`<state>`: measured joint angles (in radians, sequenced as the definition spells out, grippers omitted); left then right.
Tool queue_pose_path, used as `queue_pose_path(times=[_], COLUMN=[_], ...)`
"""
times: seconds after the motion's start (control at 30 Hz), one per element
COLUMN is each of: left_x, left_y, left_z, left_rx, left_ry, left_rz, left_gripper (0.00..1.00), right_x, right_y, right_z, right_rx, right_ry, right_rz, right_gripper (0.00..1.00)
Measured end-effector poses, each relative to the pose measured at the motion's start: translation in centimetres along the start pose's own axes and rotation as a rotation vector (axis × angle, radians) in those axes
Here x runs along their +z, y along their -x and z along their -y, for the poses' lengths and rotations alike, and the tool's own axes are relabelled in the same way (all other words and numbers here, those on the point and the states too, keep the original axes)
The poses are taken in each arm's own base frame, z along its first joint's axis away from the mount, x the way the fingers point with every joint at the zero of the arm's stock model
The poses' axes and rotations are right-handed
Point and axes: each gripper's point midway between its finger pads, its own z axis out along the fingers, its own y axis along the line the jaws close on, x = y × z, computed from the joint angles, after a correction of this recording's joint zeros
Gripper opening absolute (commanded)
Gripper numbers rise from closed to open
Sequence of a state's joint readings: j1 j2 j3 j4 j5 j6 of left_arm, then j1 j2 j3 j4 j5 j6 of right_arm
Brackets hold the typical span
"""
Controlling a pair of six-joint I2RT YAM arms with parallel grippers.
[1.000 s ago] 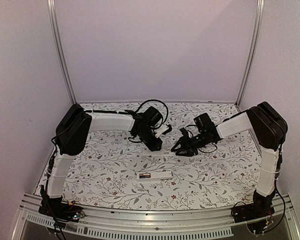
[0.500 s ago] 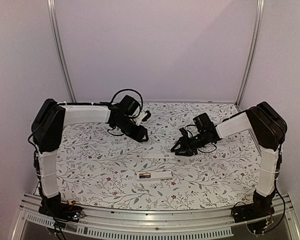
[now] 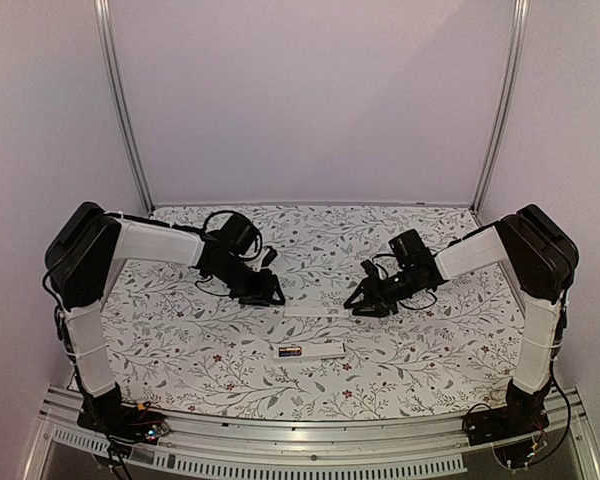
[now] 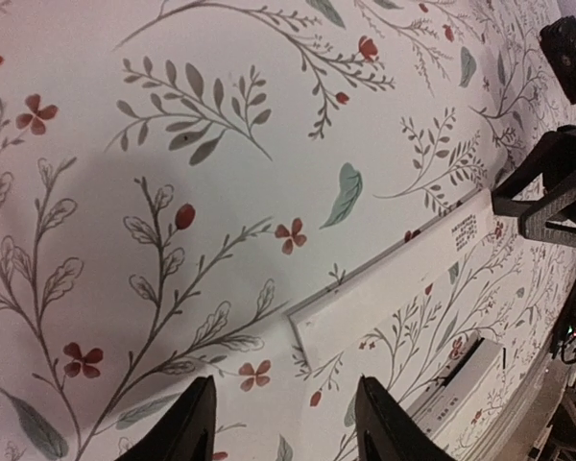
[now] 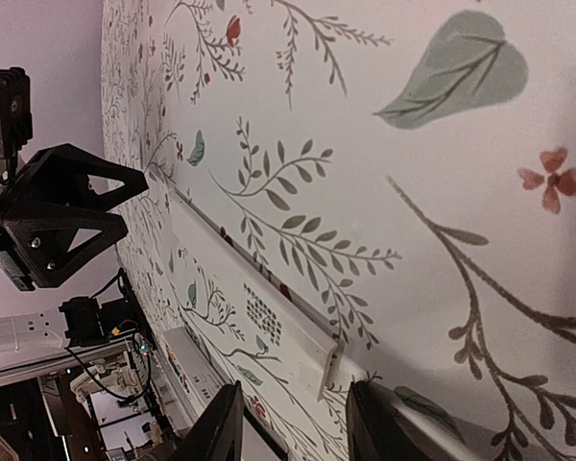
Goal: Load the batteries into the remote control
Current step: Pick up the battery cover at the center of the board.
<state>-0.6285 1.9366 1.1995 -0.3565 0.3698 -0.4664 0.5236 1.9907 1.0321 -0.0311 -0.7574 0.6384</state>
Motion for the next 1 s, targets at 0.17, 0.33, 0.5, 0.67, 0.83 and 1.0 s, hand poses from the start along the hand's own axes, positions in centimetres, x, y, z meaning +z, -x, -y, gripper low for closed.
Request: queue_pose_path(times=[0.17,0.33,0.5,0.67,0.83,1.0], left_x=[1.6,2.4,3.1,3.2,3.2,3.0], left_y=[-0.2,-0.1,-0.4,-0.3,-0.2,0.0], left_z=[0.3,1.6,2.8,3.1,3.0,2.9], left_rx=[-0.045,-0.040,-0.036,-0.051,-0.058,-0.051], left_ry=[-0.046,-0.092,-0.134,-0.157,-0.158,-0.163], left_rz=[-0.015,-0.012,-0.018,-0.009,-0.006,0.004], left_gripper=[0.45,0.42,0.40,0.40,0.41,0.53], right_x=[0.0,0.4,0.7,0.9,0.8,0.4], right_y=[0.1,0.4,0.3,-0.4,-0.6,-0.3], right_z=[-0.1,-0.2,-0.7,-0.8,-0.8,-1.6], right_rx=[0.003,0.015,0.041,0.096,0.145,0.139], right_ry=[-0.001,0.013,0.055,0.101,0.121,0.151], right_rz=[-0.001,-0.009,-0.021,-0.032,-0.035,-0.026], right_gripper=[0.37,0.32,0.28,0.19,0.06,0.00])
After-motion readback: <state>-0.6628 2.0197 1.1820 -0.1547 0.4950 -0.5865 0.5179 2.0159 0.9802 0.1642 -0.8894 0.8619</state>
